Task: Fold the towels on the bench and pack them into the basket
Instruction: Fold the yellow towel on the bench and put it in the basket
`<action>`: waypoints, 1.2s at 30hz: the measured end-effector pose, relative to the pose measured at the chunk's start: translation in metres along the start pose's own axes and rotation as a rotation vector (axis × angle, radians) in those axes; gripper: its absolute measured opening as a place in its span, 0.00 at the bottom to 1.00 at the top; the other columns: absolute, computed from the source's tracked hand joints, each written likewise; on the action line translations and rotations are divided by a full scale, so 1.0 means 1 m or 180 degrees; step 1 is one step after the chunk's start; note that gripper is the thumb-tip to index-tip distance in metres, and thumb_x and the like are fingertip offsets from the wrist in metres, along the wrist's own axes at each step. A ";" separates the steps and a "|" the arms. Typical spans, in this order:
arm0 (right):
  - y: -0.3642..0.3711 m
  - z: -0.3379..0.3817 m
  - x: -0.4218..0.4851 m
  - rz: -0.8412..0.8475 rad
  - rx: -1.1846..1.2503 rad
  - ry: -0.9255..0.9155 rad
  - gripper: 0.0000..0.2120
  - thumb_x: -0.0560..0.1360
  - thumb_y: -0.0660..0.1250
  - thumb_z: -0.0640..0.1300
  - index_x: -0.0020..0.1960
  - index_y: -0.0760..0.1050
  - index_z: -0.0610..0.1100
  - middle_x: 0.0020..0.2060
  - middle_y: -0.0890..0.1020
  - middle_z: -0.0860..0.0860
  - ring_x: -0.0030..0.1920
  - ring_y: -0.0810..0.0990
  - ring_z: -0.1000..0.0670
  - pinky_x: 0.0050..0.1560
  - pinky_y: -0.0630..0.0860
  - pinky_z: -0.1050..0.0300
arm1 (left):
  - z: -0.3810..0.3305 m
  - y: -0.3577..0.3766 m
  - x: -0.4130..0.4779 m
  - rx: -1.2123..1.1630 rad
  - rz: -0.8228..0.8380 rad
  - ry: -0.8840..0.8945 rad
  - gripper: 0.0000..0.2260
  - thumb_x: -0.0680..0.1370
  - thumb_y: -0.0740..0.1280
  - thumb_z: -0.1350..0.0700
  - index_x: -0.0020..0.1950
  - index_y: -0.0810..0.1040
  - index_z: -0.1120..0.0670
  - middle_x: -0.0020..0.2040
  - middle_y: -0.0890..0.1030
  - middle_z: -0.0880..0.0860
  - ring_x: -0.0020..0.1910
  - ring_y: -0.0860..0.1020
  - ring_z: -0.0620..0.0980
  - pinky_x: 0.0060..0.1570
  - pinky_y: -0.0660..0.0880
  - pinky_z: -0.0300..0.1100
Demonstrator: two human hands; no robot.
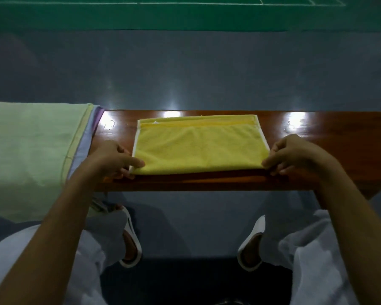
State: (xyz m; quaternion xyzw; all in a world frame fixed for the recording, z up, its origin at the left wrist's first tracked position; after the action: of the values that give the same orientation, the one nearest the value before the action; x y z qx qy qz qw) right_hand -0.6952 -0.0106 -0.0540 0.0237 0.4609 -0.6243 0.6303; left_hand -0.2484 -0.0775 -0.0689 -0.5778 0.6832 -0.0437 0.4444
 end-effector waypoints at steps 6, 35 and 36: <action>-0.021 -0.003 0.005 -0.0529 -0.0494 0.0152 0.15 0.69 0.81 0.47 0.42 0.81 0.37 0.38 0.85 0.42 0.39 0.82 0.45 0.44 0.82 0.49 | -0.020 -0.017 -0.004 0.0712 -0.1203 0.0543 0.16 0.75 0.75 0.44 0.51 0.79 0.56 0.48 0.83 0.56 0.45 0.81 0.55 0.48 0.80 0.53; 0.062 0.048 0.039 -0.1575 -0.2122 -0.1335 0.35 0.82 0.42 0.68 0.84 0.44 0.52 0.83 0.43 0.49 0.82 0.37 0.47 0.80 0.44 0.36 | -0.054 0.065 0.017 0.2161 -0.1270 0.1719 0.33 0.84 0.43 0.34 0.85 0.43 0.48 0.85 0.42 0.52 0.83 0.40 0.50 0.80 0.44 0.59; 0.062 0.047 0.037 -0.1579 -0.2094 -0.1327 0.35 0.82 0.43 0.67 0.84 0.45 0.52 0.83 0.44 0.49 0.82 0.37 0.47 0.80 0.44 0.37 | -0.053 0.064 0.015 0.2166 -0.1274 0.1727 0.33 0.84 0.43 0.34 0.85 0.42 0.48 0.85 0.42 0.52 0.83 0.40 0.51 0.79 0.44 0.59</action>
State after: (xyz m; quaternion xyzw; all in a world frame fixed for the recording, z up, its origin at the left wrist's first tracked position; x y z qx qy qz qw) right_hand -0.6270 -0.0536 -0.0837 -0.4146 0.4897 -0.5683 0.5151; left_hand -0.3307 -0.0929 -0.0824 -0.4875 0.5967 -0.4989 0.3967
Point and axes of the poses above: each hand's wrist, its own x-axis towards the middle knuckle, its own y-axis out of the palm, z = x × y, the point moved 9 cm from there along x, towards the middle knuckle
